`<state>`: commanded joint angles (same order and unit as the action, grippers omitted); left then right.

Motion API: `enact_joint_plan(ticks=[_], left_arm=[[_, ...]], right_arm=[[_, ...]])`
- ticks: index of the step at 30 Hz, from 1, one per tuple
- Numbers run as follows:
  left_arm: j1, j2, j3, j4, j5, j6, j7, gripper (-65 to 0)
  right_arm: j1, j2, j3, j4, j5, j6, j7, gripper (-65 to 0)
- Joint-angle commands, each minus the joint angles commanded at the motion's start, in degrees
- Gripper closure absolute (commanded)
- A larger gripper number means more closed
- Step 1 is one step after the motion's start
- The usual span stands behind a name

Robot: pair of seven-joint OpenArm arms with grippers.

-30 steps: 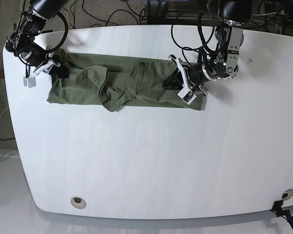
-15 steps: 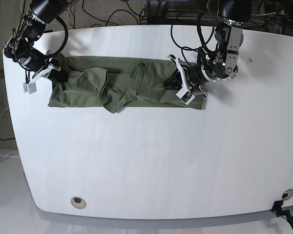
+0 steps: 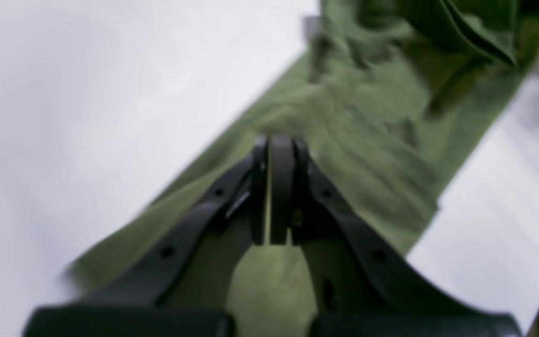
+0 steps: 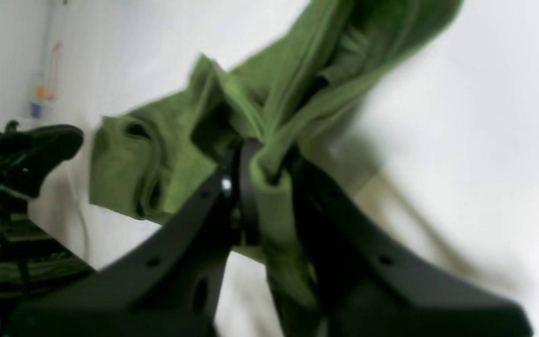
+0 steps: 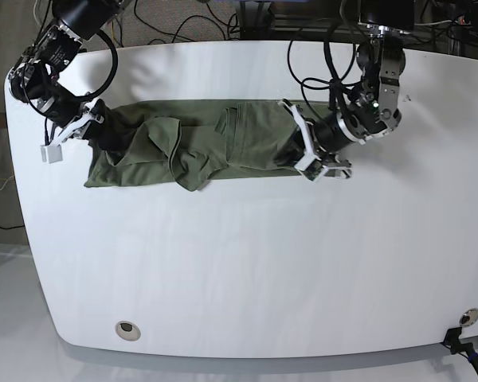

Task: Fold the T-shirt properly
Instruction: 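Fold the grasped end over toward the left gripper with the right gripper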

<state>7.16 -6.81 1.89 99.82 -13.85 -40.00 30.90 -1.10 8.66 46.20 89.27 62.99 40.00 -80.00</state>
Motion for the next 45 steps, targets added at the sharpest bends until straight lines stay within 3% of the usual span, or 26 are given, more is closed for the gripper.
enact_joint_plan(ticks=[7,10,15,23,31,42,45], left_arm=[[4.4,-1.23,-9.67,1.32,0.09,0.0,0.09,0.0],[5.89,-3.6,-10.37,1.05,-0.09,0.0,0.09,0.0],[6.59,-3.43,-10.37,-0.97,0.0,0.0,0.09,0.0],[2.99,-3.34,-10.2,-13.45,0.0,0.0,-0.09,0.0],[1.67,-3.25,-10.11,-15.82,0.0,0.0,-0.09,0.0],[1.49,-2.11,-10.11,-17.14,0.18,0.0,-0.09,0.0],[0.62,-2.02,-10.02,-18.99,0.18,0.0,-0.18,0.0]], right_arm=[[-0.09,-0.26,-2.55,1.05,0.62,0.0,0.0,0.0],[-0.09,-1.41,-2.64,1.05,0.62,0.0,0.0,0.0],[-0.09,-1.76,-2.73,1.05,0.62,0.0,0.0,0.0],[-0.18,-2.99,-6.51,6.42,0.62,0.0,0.0,0.0],[-0.18,-8.18,-7.3,10.55,0.62,0.0,0.0,0.0],[-0.18,-17.58,-17.85,12.92,0.18,0.0,0.0,0.0],[-0.18,-17.66,-21.19,12.75,0.44,0.0,0.0,0.0]])
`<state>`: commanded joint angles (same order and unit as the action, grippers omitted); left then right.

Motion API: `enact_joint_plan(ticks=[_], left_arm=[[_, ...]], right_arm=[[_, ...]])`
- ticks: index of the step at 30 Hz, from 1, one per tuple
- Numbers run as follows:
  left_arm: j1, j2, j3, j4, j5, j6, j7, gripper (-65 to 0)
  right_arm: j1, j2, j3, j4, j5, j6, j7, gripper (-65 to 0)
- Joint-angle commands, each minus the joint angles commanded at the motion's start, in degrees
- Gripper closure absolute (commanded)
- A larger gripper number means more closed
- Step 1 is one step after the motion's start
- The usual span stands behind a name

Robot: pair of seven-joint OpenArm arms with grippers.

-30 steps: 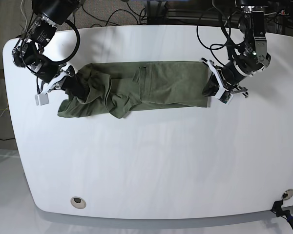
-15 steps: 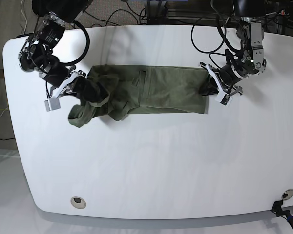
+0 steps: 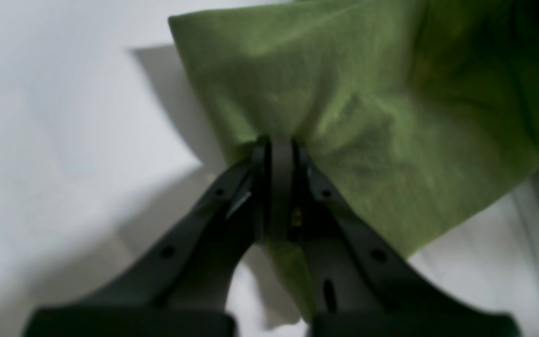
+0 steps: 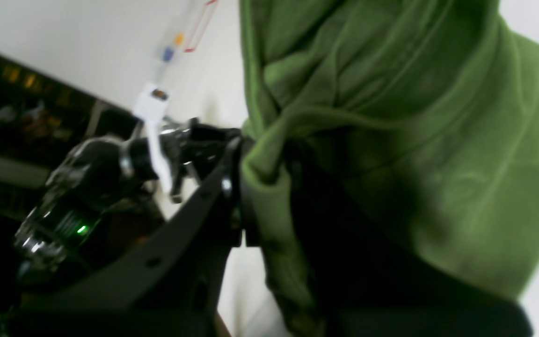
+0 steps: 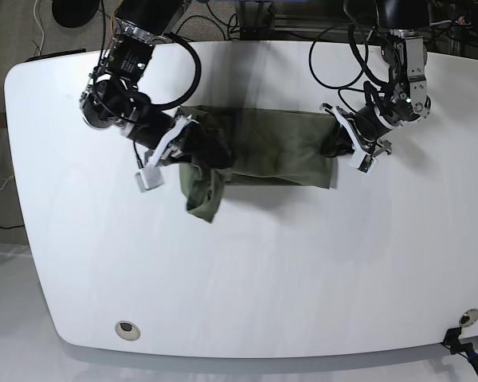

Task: Fold the T-shirt properly
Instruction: 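Fold the grasped end over toward the left gripper with the right gripper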

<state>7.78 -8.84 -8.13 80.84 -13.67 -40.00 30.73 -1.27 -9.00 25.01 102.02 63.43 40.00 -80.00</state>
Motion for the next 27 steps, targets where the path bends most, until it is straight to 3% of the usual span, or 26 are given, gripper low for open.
enact_joint_plan(ticks=[8,10,16,20,24,27], left_arm=[[-0.09,0.0,0.0,-0.26,-0.09,0.0,0.0,0.0],[-0.09,0.0,0.0,-0.26,-0.09,0.0,0.0,0.0],[0.0,0.0,0.0,-0.26,-0.09,0.0,0.0,0.0],[0.0,0.62,1.67,-0.26,-0.09,0.0,0.0,0.0],[0.18,0.62,2.02,-0.26,-0.09,0.0,0.0,0.0],[0.26,0.62,2.02,0.09,-0.09,0.0,0.0,0.0]], right_arm=[[0.7,0.0,-6.51,-4.66,5.8,-4.0,1.54,0.0],[0.97,0.0,-7.3,-6.42,6.51,-4.0,1.89,0.0],[0.79,0.0,-14.33,-6.77,6.51,-4.0,9.63,0.0],[0.97,0.0,-17.93,-6.77,6.15,-4.26,11.3,0.0],[0.7,0.0,-21.27,-6.77,6.15,-8.84,16.22,0.0],[0.97,0.34,-22.77,-6.77,6.07,-11.56,17.01,0.0]])
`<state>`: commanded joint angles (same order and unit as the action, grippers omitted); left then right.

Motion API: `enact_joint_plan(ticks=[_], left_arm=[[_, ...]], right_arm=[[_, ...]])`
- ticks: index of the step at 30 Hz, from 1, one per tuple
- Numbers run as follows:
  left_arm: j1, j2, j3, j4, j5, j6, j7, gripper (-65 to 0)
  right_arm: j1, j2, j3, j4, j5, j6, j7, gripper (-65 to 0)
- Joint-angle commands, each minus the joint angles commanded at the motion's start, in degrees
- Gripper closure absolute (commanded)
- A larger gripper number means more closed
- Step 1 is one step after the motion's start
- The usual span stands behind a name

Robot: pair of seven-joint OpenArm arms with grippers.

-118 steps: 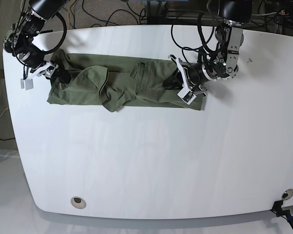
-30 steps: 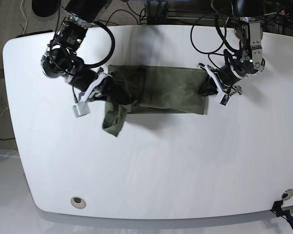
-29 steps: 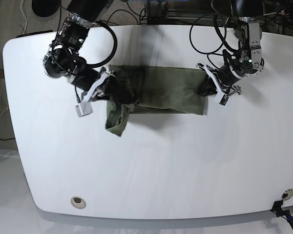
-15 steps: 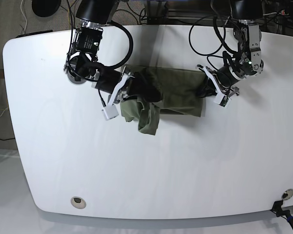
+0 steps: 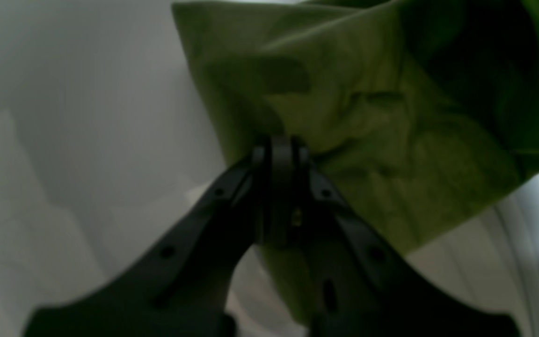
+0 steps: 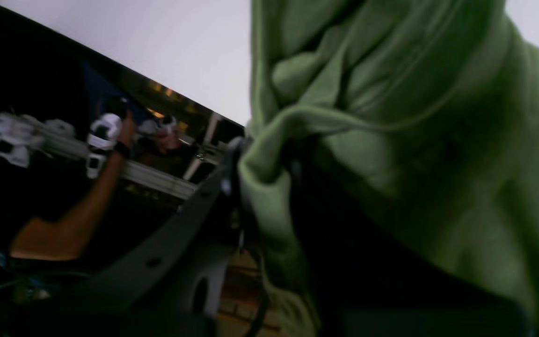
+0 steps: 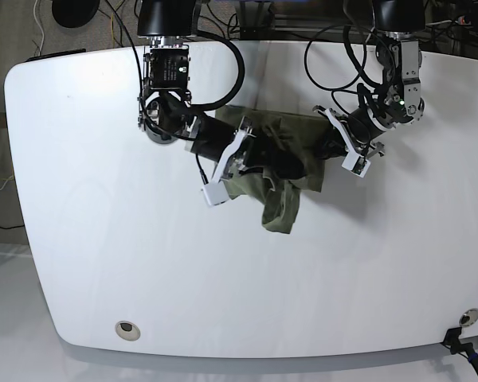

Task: Fold the T-shirt properly
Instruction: 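Fold the grasped end over toward the left gripper with the right gripper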

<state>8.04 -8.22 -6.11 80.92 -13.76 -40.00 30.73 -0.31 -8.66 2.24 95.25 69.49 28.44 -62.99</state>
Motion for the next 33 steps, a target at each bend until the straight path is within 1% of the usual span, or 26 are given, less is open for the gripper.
enact_joint_plan(ticks=[2,4,5,7,9,11,13,14,15,16,17,18,20,23,25,27,30,33], left_arm=[[0.0,-0.18,0.0,0.0,0.0,0.0,0.0,0.0],[0.0,-0.26,-0.18,0.0,0.0,0.0,0.0,0.0],[-0.18,-0.53,-0.26,0.0,0.0,0.0,0.0,0.0],[-0.18,-2.29,-0.26,0.62,-0.09,0.0,0.0,0.0],[-0.09,-2.73,-0.35,2.29,-0.09,0.0,0.0,0.0],[0.0,-2.81,-0.44,3.78,-0.09,0.0,0.0,0.0],[0.09,-3.96,-0.62,4.57,-0.09,0.0,0.09,0.0],[0.09,-4.13,-0.7,4.57,-0.09,0.0,0.09,0.0],[0.0,-4.31,-0.7,4.48,-0.09,0.0,0.09,0.0],[0.0,-4.31,-0.79,4.48,-0.09,0.0,0.09,0.0],[-0.09,-4.31,-0.79,4.48,-0.09,0.0,0.09,0.0],[-0.09,-4.31,-0.79,4.48,-0.09,0.0,0.09,0.0],[-0.18,-4.31,-0.79,4.48,-0.09,0.0,0.09,0.0],[-0.18,-4.31,-0.79,4.57,-0.09,0.0,0.09,0.0],[-0.18,-4.31,-0.79,4.57,-0.09,0.0,0.09,0.0],[-0.09,-4.4,-0.88,6.07,0.0,0.0,0.09,0.0],[1.23,-6.33,-5.1,10.99,0.18,0.0,0.18,0.0],[1.41,-6.86,-9.76,13.8,0.26,0.0,0.18,0.0]], right_arm=[[0.0,0.09,-0.35,0.0,0.0,-1.32,0.0,0.0],[-0.18,0.09,-0.35,0.0,-1.14,-2.02,0.0,0.0],[-0.18,0.09,-0.35,0.0,-2.81,-2.2,0.0,0.0],[-0.18,0.09,-0.35,0.0,-5.89,-2.02,0.0,0.0],[-0.26,0.09,-0.35,0.0,-7.12,-1.93,0.0,-4.1],[-0.26,0.18,-0.35,0.0,-7.21,-2.02,-0.09,-8.9],[-0.26,0.18,-0.79,0.0,-7.21,-2.11,-0.26,-14.6],[-0.26,0.35,-2.11,0.0,-7.21,-2.11,-0.26,-17.7],[0.0,1.41,-3.6,0.09,-7.21,-2.2,-0.26,-21.1],[0.44,2.37,-5.8,0.26,-7.21,-2.64,-0.09,-25.1],[0.88,2.81,-7.21,0.35,-7.21,-3.52,0.0,-28.4],[1.05,2.99,-8.26,0.35,-7.21,-4.66,0.0,-32.7],[1.32,2.99,-10.02,0.44,-7.21,-5.98,0.0,-40.4],[1.93,3.08,-10.9,1.76,-7.21,-6.15,0.0,-49.0],[1.85,3.08,-10.9,2.81,-7.21,-6.15,0.0,-50.9],[1.85,3.87,-10.9,2.9,-7.21,-6.15,0.0,-50.8],[1.85,4.48,-10.73,2.9,-7.21,-6.15,0.0,-50.7],[2.11,6.86,-10.81,2.99,-7.21,-6.15,0.18,-50.5]])
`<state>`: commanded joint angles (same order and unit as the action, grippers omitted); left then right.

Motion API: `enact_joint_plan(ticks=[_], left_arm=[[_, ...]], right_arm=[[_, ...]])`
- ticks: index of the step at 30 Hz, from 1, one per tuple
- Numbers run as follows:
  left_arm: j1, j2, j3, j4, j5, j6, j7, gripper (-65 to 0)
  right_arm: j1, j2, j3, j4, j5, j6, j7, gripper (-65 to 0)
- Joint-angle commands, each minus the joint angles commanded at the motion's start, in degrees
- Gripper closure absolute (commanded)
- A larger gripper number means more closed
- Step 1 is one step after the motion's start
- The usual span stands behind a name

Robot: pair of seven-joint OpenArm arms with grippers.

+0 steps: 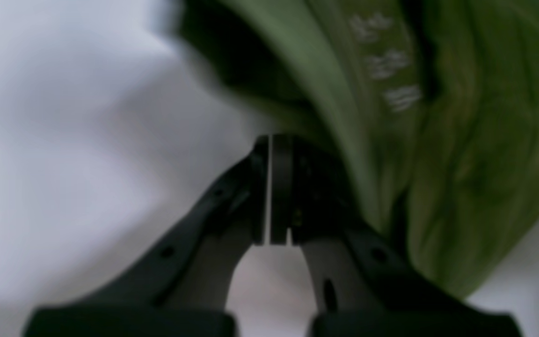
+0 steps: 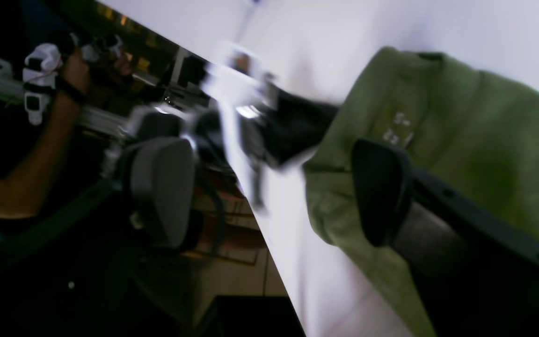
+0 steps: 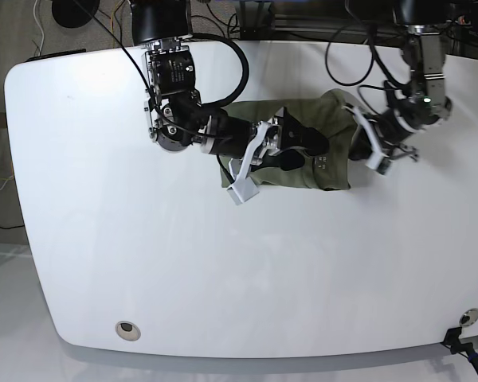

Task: Fold the T-shirt properly
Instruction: 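Fold the grasped end over toward the left gripper with the right gripper, then hold the bundle's ends with both grippers and rotate it upright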

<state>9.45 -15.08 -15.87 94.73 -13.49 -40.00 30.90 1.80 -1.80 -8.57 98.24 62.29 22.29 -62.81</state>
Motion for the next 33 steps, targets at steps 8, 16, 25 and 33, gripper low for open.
enact_joint_plan(ticks=[8,16,25,33], left_arm=[[0.35,-0.79,-1.23,4.48,-0.18,0.0,-0.09,0.0],[4.22,7.12,-1.23,11.87,0.09,0.0,-0.09,0.0],[4.84,9.14,-0.88,11.87,0.09,0.0,-0.26,0.0],[3.08,9.58,-0.88,4.84,-0.09,0.0,-0.26,0.0]], right_arm=[[2.02,3.52,0.09,0.0,0.0,0.0,1.58,-35.1],[2.81,3.69,1.14,-0.09,-6.95,0.0,1.58,0.0],[2.9,3.87,0.79,-0.18,-17.85,0.44,5.63,0.0],[3.52,6.33,0.7,-1.85,-18.99,0.44,9.49,0.0]])
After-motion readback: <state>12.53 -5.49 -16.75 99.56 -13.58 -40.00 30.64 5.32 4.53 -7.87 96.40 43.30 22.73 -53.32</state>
